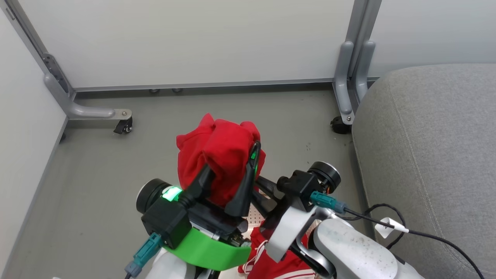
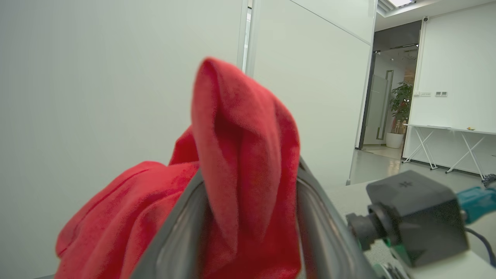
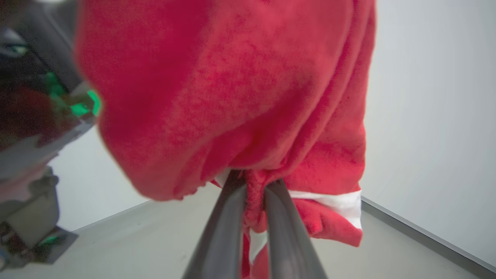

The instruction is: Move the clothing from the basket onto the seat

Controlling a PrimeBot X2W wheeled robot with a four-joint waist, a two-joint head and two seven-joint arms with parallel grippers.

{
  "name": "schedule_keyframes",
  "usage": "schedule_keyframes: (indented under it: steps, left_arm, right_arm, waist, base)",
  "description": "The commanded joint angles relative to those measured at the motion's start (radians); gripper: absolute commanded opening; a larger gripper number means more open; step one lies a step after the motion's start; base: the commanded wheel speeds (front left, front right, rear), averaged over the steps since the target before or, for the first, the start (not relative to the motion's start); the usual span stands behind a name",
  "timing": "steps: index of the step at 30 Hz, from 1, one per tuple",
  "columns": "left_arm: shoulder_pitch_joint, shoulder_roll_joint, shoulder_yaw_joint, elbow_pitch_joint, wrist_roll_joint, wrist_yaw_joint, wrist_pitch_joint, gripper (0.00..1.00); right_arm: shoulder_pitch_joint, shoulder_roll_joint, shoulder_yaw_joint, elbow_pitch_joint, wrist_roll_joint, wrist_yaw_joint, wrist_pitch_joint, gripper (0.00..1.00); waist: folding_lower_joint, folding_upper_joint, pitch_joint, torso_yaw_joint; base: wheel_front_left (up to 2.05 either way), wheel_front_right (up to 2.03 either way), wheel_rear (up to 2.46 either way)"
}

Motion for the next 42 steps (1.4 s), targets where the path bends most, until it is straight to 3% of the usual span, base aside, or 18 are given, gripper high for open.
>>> schedule_keyframes:
  steps: [1,5,18,32,37,42]
  left_arm:
    - [0.009,0.002,0.004,-0.006,-0.002,0.009,-0.001,1.00]
    - [0.027,0.008,0.009,0.003,0.030,0.011,-0.001,1.00]
    - [0.166,0.125,-0.062,0.113,0.062,0.000,0.060,1.00]
    - [0.174,0.145,-0.074,0.182,0.065,0.019,0.059,1.00]
    - [0.161,0.148,-0.066,0.174,0.070,0.029,0.051,1.00]
    - [0.149,0.150,-0.070,0.157,0.071,0.034,0.050,1.00]
  right_arm:
    - [-0.004,-0.006,-0.012,-0.004,-0.004,0.000,-0.008,0.00]
    - [0.000,-0.009,-0.044,-0.005,-0.017,0.000,-0.015,0.00]
    - [0.029,-0.025,-0.126,0.018,-0.016,0.000,-0.016,0.00]
    - [0.072,-0.028,-0.193,0.028,-0.030,0.000,-0.012,0.00]
    - [0.083,-0.033,-0.225,0.034,-0.037,0.000,-0.012,0.00]
    - [0.079,-0.039,-0.263,0.043,-0.043,0.000,-0.016,0.00]
  waist:
    - [0.0000,0.0000,0.000,0.001]
    - [0.0000,0.0000,-0.001,-0.002]
    - [0.0000,0.0000,-0.002,-0.003]
    - [0.0000,0.0000,0.007,-0.011]
    - [0.0000,0.0000,0.015,-0.042]
    - [0.0000,0.0000,0.028,-0.119]
  base:
    - [0.00,0.00,0.00]
    - [0.00,0.00,0.00]
    - [0.00,0.00,0.00]
    - [0.00,0.00,0.00]
    - [0.00,0.00,0.00]
    - [0.00,0.00,0.00]
